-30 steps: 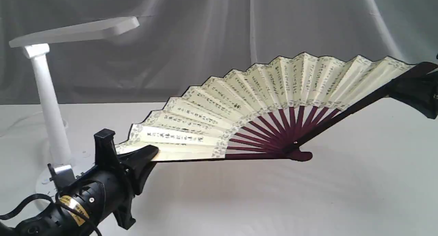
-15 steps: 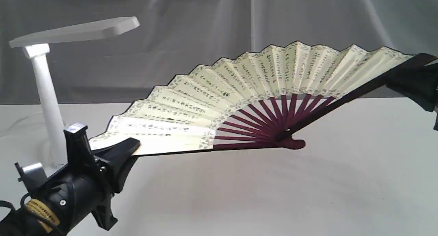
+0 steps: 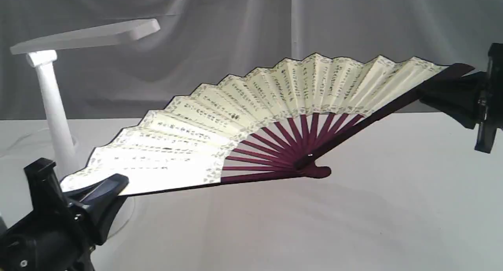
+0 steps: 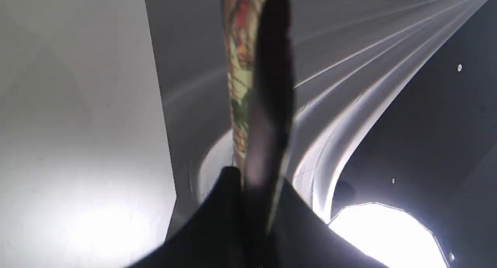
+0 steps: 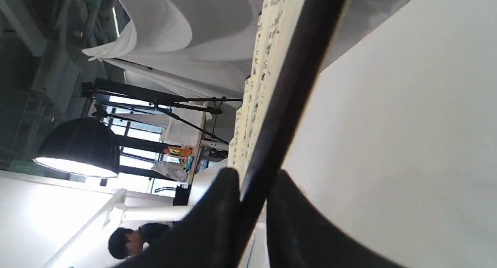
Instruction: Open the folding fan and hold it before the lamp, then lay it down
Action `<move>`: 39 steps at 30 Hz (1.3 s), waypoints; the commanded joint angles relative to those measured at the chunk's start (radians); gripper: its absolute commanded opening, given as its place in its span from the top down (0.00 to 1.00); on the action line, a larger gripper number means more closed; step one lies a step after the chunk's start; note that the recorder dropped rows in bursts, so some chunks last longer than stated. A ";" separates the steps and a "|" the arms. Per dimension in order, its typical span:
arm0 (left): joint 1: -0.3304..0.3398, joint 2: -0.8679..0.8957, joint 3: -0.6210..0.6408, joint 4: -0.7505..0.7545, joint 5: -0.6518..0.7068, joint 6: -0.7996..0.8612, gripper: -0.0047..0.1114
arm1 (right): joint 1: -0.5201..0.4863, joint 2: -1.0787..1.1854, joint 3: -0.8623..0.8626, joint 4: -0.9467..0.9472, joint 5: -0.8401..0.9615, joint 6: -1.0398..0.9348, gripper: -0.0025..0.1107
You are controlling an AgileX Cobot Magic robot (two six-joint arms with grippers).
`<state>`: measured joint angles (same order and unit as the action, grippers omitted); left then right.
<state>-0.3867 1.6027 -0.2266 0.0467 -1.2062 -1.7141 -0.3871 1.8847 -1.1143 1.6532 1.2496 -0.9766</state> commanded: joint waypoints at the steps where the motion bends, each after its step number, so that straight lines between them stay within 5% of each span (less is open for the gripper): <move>1: 0.003 -0.066 0.061 -0.085 -0.015 -0.005 0.96 | 0.002 -0.046 0.025 0.013 -0.028 -0.037 0.98; 11: 0.003 -0.269 0.220 -0.116 -0.015 0.010 0.96 | 0.004 -0.135 0.140 0.014 -0.028 -0.044 0.98; 21: 0.003 -0.462 0.227 -0.107 -0.015 0.014 0.96 | 0.039 -0.253 0.176 0.003 -0.028 -0.036 0.98; 39: 0.003 -0.792 0.227 -0.171 0.276 0.018 0.96 | 0.039 -0.336 0.176 0.040 -0.028 0.009 0.98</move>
<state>-0.3867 0.8441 -0.0012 -0.0179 -0.8937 -1.6650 -0.3381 1.5540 -0.9440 1.6803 1.3000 -0.9278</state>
